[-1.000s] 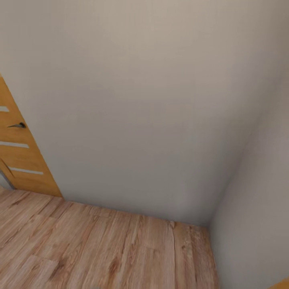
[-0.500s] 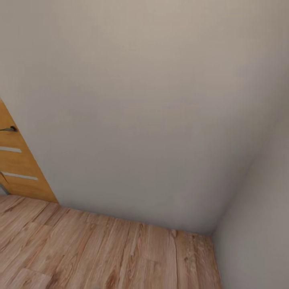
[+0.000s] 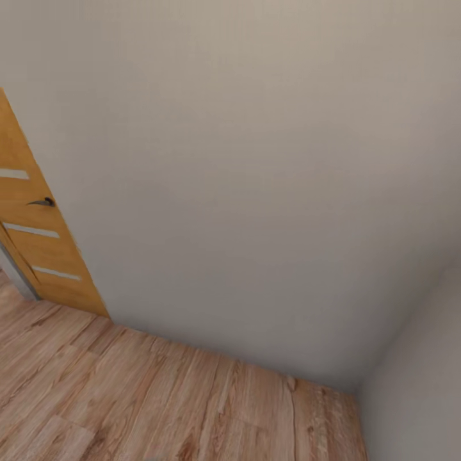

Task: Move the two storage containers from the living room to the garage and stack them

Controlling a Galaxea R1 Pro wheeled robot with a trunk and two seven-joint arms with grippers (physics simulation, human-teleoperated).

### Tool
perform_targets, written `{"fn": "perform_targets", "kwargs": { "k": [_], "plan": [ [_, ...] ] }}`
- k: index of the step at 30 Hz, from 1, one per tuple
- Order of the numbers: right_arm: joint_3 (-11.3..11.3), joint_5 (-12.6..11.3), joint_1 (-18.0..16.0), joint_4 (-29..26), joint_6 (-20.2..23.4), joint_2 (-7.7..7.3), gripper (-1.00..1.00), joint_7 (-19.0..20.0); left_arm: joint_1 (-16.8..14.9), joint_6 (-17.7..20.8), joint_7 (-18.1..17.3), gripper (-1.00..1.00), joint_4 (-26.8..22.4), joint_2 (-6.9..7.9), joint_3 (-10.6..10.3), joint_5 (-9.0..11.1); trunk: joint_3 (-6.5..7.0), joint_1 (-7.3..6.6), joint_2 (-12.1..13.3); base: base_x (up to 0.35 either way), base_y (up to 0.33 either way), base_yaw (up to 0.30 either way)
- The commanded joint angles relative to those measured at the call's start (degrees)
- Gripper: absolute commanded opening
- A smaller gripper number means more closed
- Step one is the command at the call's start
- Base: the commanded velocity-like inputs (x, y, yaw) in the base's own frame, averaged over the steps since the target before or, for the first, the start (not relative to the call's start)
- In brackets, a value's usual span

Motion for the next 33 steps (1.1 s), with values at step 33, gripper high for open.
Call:
{"fn": "perform_targets", "kwargs": {
  "k": [33],
  "plan": [
    [0.5, -0.4, 0.0, 0.2, -0.3, 0.06, 1.00, 0.0, 0.0, 0.1, -0.3, 1.00, 0.0, 0.36, 0.0, 0.6, -0.09, 0.02, -0.1, 0.187, 0.000, 0.270]
  ]
}}
